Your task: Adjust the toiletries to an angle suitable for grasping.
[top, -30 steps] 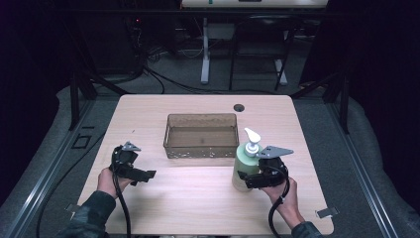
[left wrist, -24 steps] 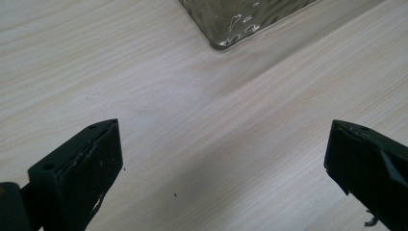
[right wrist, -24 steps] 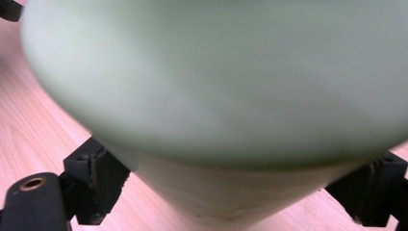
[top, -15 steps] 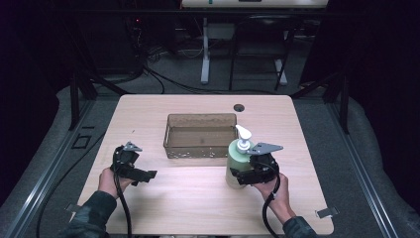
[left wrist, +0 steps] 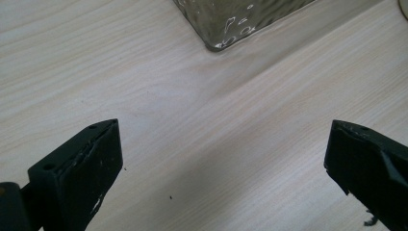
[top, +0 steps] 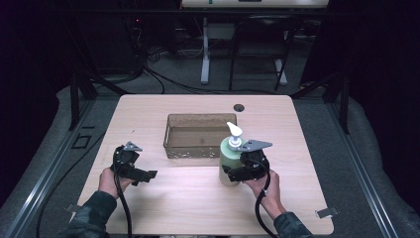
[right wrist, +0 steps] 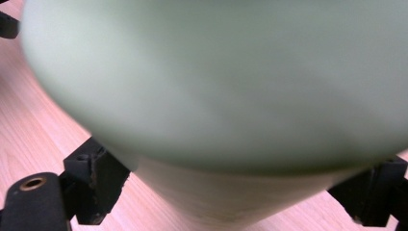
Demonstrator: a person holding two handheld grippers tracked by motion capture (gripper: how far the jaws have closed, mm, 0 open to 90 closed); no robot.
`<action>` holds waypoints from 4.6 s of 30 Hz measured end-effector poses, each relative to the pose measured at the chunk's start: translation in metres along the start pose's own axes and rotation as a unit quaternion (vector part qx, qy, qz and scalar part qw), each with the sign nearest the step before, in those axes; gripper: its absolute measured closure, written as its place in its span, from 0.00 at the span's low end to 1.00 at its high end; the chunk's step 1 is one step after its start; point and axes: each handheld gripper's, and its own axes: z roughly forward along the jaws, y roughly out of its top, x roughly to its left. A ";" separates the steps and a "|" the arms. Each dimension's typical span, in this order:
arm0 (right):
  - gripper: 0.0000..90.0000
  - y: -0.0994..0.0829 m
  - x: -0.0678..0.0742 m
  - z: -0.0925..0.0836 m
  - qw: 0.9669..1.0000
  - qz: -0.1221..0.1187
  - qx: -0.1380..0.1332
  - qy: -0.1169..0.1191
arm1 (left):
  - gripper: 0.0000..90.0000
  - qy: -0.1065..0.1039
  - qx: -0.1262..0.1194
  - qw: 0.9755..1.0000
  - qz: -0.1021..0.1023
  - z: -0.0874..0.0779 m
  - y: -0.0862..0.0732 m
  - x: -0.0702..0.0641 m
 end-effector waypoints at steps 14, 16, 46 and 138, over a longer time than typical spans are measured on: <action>0.13 0.015 0.011 0.018 1.000 -0.004 0.004 0.004 | 0.00 -0.023 -0.019 1.000 -0.003 -0.002 0.002 -0.001; 0.12 0.014 0.011 0.018 1.000 -0.005 -0.001 0.006 | 0.00 -0.023 -0.017 1.000 -0.001 -0.002 0.003 -0.002; 0.01 -0.071 -0.061 -0.078 0.993 0.071 0.096 -0.021 | 0.00 -0.047 -0.018 0.998 0.040 0.000 0.032 -0.051; 0.04 -0.091 -0.098 -0.089 0.986 0.118 0.109 -0.054 | 0.13 -0.143 -0.087 0.972 0.165 0.011 0.129 -0.139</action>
